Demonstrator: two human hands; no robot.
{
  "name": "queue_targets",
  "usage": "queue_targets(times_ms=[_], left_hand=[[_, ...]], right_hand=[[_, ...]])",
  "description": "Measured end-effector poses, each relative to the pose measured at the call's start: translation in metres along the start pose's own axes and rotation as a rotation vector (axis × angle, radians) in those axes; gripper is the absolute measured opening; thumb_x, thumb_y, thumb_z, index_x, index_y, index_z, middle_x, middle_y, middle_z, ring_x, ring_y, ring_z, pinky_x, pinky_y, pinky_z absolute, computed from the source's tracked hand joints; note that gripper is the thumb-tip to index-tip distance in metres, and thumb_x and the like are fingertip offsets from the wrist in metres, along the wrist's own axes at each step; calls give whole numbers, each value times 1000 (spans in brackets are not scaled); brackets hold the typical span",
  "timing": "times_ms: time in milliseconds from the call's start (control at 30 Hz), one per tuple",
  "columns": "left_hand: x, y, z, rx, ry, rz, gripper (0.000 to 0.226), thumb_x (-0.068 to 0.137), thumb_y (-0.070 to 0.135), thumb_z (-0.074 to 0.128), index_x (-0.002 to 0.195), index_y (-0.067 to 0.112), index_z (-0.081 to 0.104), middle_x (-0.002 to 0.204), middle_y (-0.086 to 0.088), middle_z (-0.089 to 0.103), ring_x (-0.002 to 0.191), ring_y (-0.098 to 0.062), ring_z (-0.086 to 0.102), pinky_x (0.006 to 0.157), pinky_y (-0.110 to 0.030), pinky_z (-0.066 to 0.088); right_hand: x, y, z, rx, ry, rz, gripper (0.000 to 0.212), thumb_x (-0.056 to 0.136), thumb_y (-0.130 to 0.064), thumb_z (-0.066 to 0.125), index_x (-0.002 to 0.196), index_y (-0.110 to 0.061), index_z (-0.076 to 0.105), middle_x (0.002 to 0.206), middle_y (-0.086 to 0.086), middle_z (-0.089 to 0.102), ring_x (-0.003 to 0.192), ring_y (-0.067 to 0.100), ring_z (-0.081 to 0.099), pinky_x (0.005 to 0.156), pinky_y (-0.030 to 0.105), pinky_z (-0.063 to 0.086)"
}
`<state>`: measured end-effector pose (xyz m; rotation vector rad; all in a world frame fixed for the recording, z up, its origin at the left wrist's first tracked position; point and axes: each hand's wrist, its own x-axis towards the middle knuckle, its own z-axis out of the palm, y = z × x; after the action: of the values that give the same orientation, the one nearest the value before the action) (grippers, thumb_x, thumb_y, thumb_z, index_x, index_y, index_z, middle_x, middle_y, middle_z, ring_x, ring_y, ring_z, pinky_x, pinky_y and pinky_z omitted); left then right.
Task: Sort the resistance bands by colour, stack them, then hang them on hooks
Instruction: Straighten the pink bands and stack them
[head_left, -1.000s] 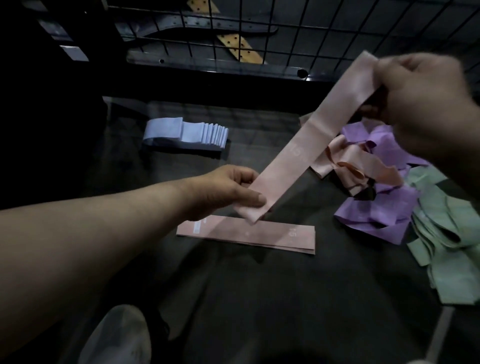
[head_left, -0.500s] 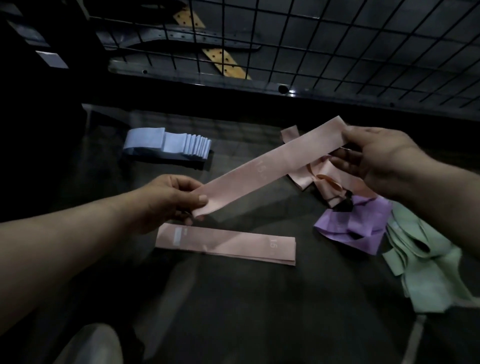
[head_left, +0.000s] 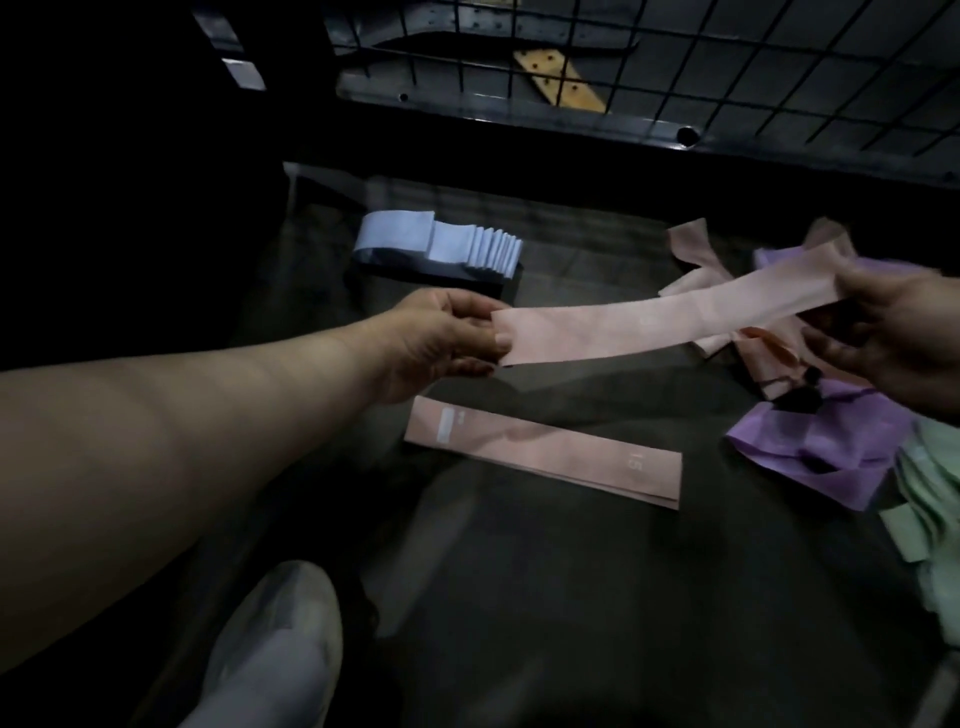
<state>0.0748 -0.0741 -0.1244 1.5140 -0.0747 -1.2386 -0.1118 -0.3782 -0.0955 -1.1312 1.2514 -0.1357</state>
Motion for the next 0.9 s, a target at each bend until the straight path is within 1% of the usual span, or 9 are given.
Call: queue_targets(times_ms=[100,200,300,433,533,600,700,833,900], left_hand=[[0,-5,-2,25,22,11,25,73,-3,74,90,12,66,71,2,69,64,-10,67,56,-21,54],[2,-9,-6,17,37,31,25,64,6,75,86,10,63,69,-1,66,61,-11,64,54,-20,52],[6,-9,-9,24,82,34,27,60,10,76,83,10,62,69,-4,66,58,-13,64,54,-22,52],[10,-9,-13,26,89,-6,53,32,33,96,75,15,71,68,-5,67,55,-12,61,54,-25,55],[11,-9,-10,44,105,-45,31,55,11,83,83,13,68,71,-7,65,59,-15,60,63,-30,52],[14,-10,-3,112,136,-59,36,63,-1,80,92,15,67,88,-11,67,70,-17,67,65,-30,53],[11,-7,19,468,162,24,46,76,11,81,113,24,59,120,-6,60,107,-18,60,89,-33,49],[-4,20,72,190,-124,40,25,93,21,62,118,21,62,119,-9,69,107,-25,66,93,-42,49],[-12,33,91,75,-273,56,29,96,34,53,118,18,65,108,-9,72,100,-25,68,90,-41,49]], right_hand=[[-9,-1,8,-7,-38,2,18,103,-28,46,101,-23,63,88,-11,75,77,2,72,66,23,54],[-14,0,14,53,-76,-2,24,103,-23,47,119,-16,63,109,-1,73,99,13,68,79,28,59],[-12,3,13,53,-103,13,20,103,-22,48,111,-14,64,101,4,69,89,14,67,86,30,54],[-14,3,10,-8,-99,-16,18,102,-22,50,113,-12,61,93,6,65,77,12,63,64,23,51],[-21,0,11,-1,-125,-25,15,102,-19,50,104,-11,63,84,4,68,70,10,64,56,19,50],[-31,-2,16,14,-154,-47,12,101,-16,53,97,-12,64,78,3,70,66,10,67,54,19,52],[-50,-4,27,-27,-223,-95,6,97,-12,58,97,-12,64,84,3,73,76,13,71,64,22,57],[-70,4,53,-122,-320,-170,11,95,-11,60,105,-8,63,92,6,69,84,16,70,72,26,58],[-78,7,65,-190,-434,-225,13,95,-8,59,106,-3,65,96,10,72,89,20,72,75,28,60]])
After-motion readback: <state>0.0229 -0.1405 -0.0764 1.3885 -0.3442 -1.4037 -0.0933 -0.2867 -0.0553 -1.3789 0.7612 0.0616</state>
